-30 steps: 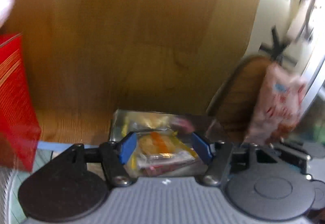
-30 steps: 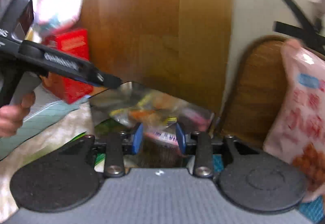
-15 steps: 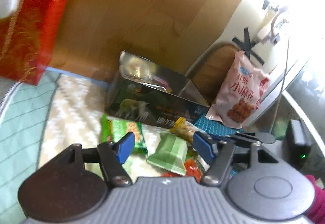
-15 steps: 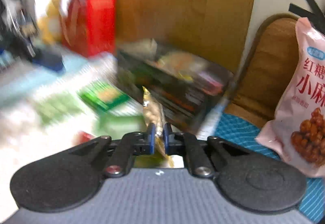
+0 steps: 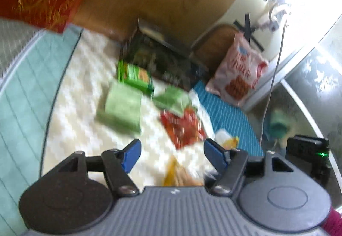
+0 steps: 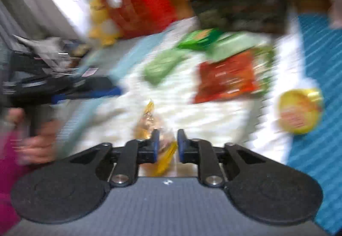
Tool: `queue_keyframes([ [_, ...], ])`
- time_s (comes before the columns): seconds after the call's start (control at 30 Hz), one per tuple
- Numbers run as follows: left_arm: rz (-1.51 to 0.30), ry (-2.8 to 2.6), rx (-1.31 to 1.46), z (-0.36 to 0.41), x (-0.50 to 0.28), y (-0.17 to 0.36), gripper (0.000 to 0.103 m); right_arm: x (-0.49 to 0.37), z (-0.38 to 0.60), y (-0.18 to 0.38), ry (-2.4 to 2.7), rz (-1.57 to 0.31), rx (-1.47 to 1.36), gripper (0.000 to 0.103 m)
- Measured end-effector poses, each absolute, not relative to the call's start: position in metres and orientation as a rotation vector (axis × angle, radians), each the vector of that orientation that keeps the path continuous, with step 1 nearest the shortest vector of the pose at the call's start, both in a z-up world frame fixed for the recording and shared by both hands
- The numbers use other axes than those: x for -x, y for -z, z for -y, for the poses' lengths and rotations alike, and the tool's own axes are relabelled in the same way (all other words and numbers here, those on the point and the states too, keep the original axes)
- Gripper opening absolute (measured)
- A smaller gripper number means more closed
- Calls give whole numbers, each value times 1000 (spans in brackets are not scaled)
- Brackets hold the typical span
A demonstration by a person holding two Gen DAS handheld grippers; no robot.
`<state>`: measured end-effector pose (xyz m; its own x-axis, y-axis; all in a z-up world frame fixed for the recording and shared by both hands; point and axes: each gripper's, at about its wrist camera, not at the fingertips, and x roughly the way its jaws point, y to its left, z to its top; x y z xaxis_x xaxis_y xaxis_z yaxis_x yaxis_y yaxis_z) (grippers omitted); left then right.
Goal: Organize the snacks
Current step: 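Grasp the yellow peanut bag with the left tool, then carry the peanut bag over the tin box and open the left tool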
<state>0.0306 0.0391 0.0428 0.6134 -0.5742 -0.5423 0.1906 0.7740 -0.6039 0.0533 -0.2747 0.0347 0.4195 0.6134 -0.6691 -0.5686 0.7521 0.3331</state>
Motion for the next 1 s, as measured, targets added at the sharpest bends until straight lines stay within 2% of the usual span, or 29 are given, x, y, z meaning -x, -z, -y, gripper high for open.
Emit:
queue_keyframes([
  [0.1, -815, 476, 487, -36, -24, -38, 66, -28, 279, -47, -752, -792, 19, 34],
  [0.2, -818, 505, 465, -35, -18, -35, 66, -2, 277, -49, -791, -768, 76, 44],
  [0.4, -872, 551, 421, -17, -24, -19, 66, 25, 247, -24, -728, -697, 212, 44],
  [0.43, -889, 555, 410, -13, -24, -15, 59, 22, 244, -19, -731, -706, 220, 42],
  [0.47, -884, 561, 397, -9, -22, -12, 56, 23, 241, -16, -722, -675, 237, 38],
  [0.5, -873, 555, 368, -5, -17, -13, 48, 22, 238, -15, -708, -658, 270, 25],
  [0.53, -879, 562, 343, -1, -15, -13, 37, 22, 234, -17, -694, -658, 281, 18],
  [0.73, -844, 602, 354, -5, -15, -37, 31, 1, 243, -55, -662, -608, 215, 14],
  [0.9, -786, 613, 294, 8, -52, -85, 31, -56, 247, -118, -630, -592, 247, 14],
  [1.0, -718, 603, 234, 25, -95, -131, 32, -109, 246, -161, -580, -580, 305, 14],
])
